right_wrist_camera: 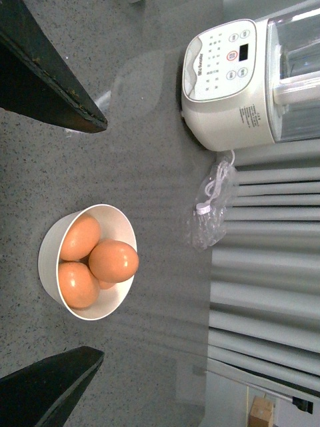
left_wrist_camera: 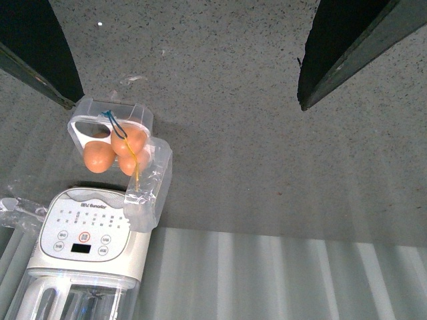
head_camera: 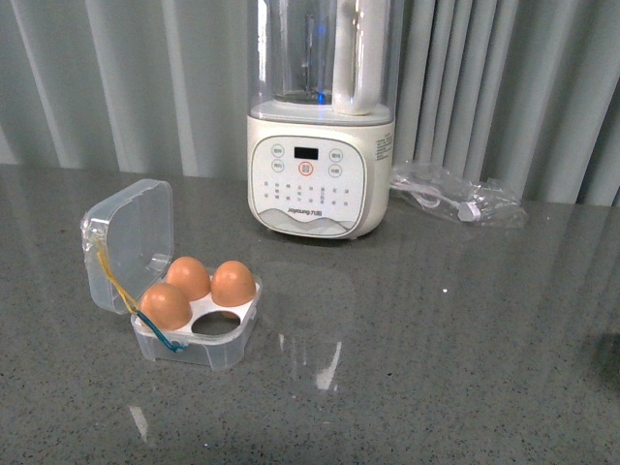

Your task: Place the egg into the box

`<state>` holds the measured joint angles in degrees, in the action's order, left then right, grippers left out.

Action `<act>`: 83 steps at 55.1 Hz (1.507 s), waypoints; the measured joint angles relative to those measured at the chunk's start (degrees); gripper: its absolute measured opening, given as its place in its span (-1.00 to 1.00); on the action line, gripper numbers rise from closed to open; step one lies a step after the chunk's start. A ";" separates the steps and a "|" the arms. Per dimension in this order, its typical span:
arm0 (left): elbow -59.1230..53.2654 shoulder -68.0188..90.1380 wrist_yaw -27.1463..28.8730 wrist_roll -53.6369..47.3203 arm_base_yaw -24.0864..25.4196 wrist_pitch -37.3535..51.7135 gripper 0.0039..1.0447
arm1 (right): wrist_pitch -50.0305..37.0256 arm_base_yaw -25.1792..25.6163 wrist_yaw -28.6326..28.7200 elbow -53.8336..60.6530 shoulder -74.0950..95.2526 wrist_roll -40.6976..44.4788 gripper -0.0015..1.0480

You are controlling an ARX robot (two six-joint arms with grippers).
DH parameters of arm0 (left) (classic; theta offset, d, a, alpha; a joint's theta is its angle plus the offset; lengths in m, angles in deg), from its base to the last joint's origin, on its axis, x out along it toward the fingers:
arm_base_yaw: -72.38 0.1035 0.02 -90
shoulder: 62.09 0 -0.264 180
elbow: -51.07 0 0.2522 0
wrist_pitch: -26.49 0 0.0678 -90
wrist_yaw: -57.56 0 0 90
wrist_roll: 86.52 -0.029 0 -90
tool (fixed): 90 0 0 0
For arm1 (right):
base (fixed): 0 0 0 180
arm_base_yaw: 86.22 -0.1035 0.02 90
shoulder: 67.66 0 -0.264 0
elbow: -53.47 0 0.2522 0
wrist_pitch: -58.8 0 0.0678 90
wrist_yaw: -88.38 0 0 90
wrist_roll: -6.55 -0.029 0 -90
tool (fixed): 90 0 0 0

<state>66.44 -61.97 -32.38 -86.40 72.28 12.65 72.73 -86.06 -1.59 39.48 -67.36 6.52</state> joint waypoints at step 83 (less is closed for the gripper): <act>0.00 -0.04 -0.04 -0.02 0.00 0.00 0.87 | -18.49 4.42 -2.97 -14.82 40.22 -3.13 0.86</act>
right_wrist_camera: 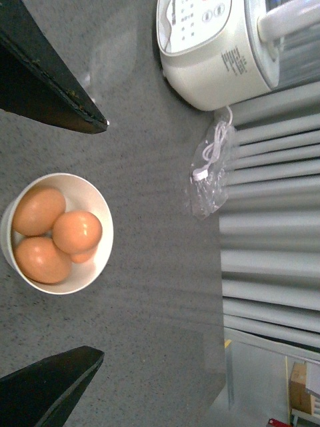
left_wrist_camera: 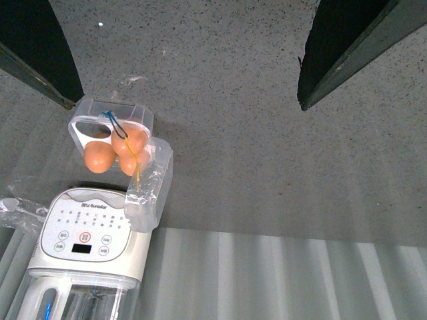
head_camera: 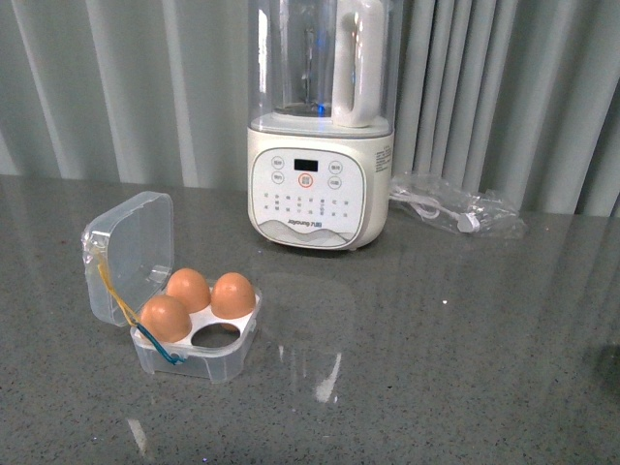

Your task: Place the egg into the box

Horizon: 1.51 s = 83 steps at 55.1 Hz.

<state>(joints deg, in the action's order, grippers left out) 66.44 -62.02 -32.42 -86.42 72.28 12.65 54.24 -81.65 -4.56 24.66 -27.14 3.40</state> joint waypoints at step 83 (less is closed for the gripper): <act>0.00 0.00 0.00 0.02 0.00 0.00 0.87 | -20.52 8.20 15.56 -7.37 45.40 15.17 0.01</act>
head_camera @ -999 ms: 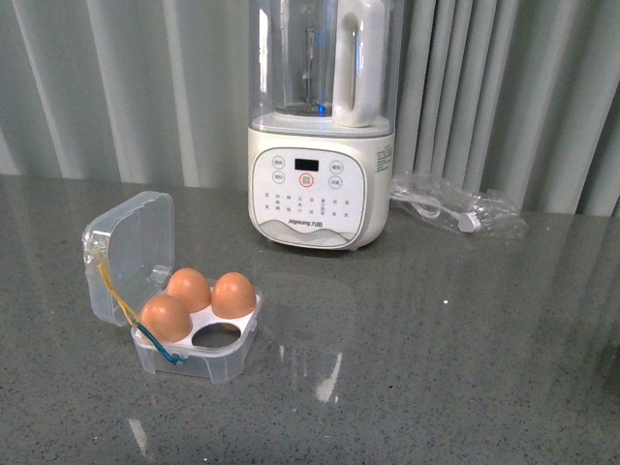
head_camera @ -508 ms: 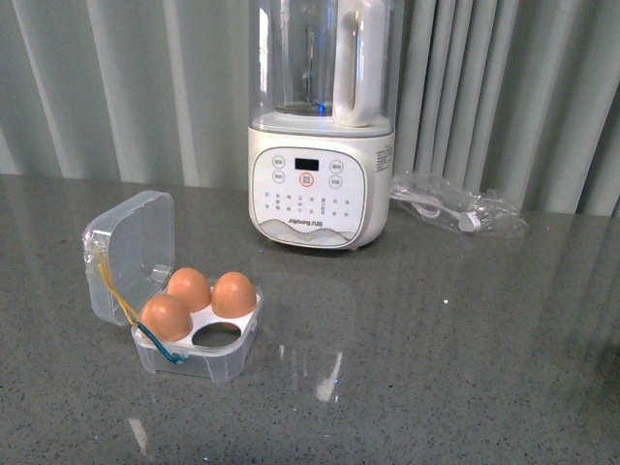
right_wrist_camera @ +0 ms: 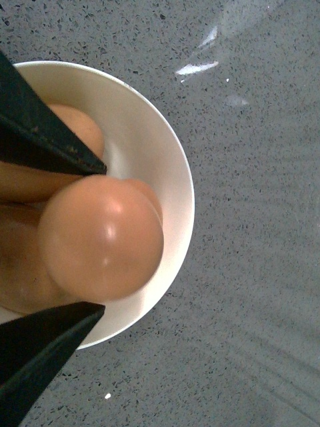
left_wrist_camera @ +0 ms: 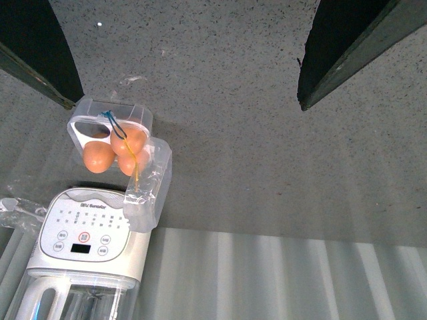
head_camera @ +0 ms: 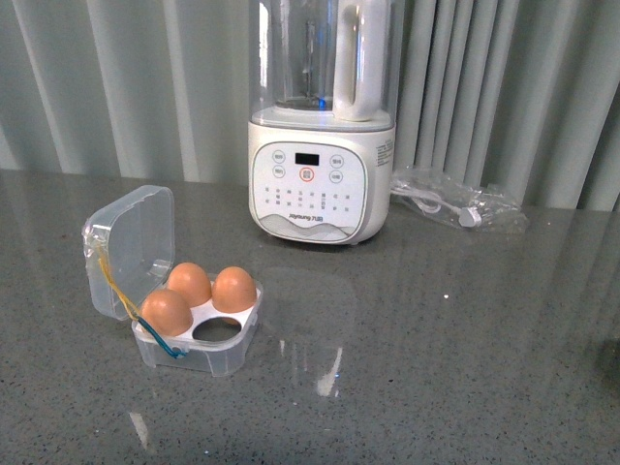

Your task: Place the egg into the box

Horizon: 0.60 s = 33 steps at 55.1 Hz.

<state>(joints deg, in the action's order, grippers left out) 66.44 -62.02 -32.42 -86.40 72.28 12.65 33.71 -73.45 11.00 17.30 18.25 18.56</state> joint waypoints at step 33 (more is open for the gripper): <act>0.00 0.00 0.00 0.00 0.00 0.00 0.87 | 7.76 -4.11 -0.33 -0.68 -12.02 -1.95 -0.22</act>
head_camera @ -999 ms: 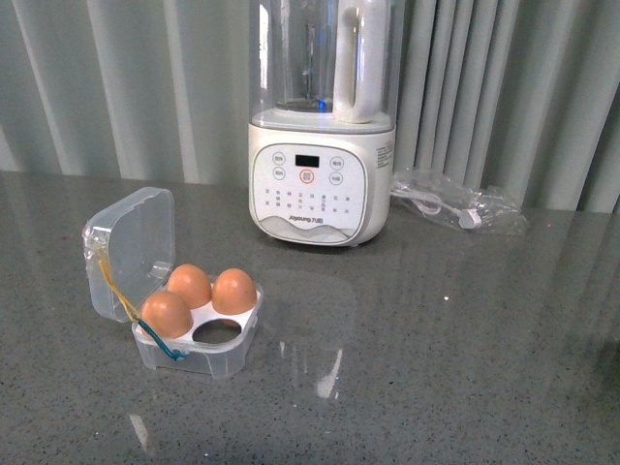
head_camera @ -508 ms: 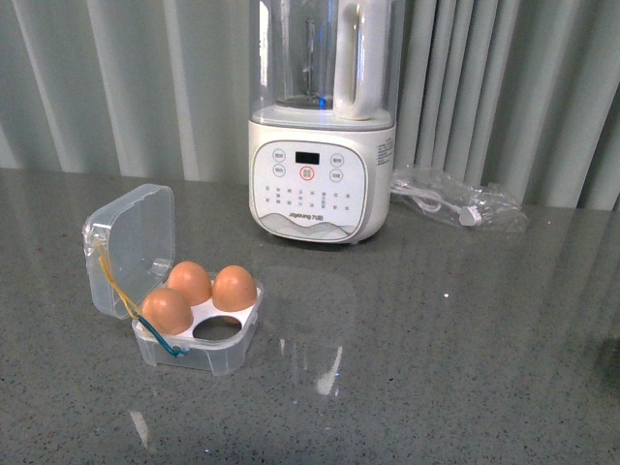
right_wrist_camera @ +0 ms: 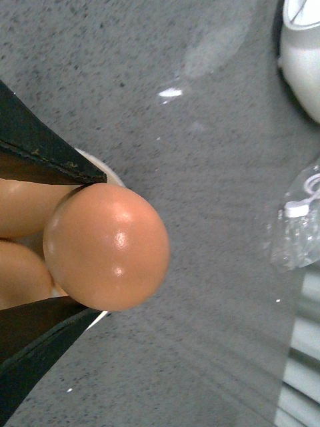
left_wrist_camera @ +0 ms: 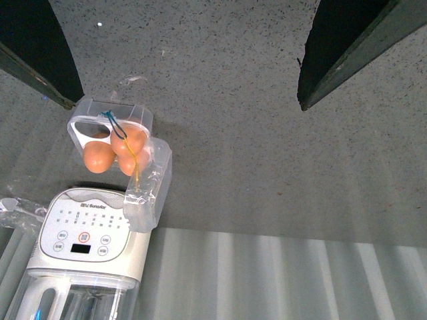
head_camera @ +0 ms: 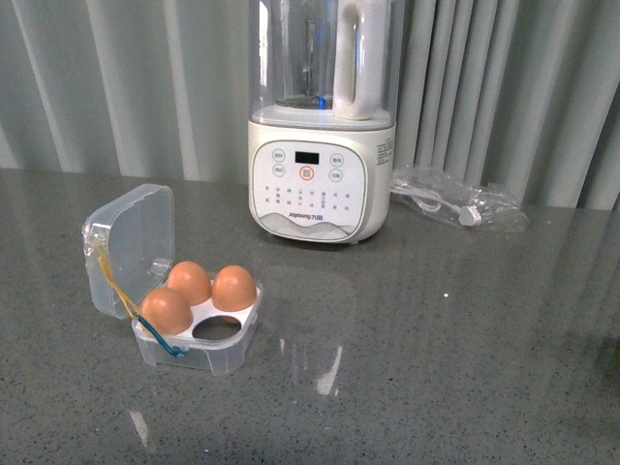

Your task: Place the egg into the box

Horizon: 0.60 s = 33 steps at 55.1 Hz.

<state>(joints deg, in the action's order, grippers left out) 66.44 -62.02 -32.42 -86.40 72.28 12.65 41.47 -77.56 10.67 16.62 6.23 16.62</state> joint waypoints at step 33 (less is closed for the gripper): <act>0.00 0.00 0.00 -0.02 0.00 0.00 0.87 | -2.34 -33.40 -3.65 -16.20 12.41 -8.59 -0.23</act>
<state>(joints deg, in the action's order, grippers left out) 66.44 -62.02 -32.42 -86.42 72.28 12.65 39.13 -110.96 7.02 0.42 18.65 8.03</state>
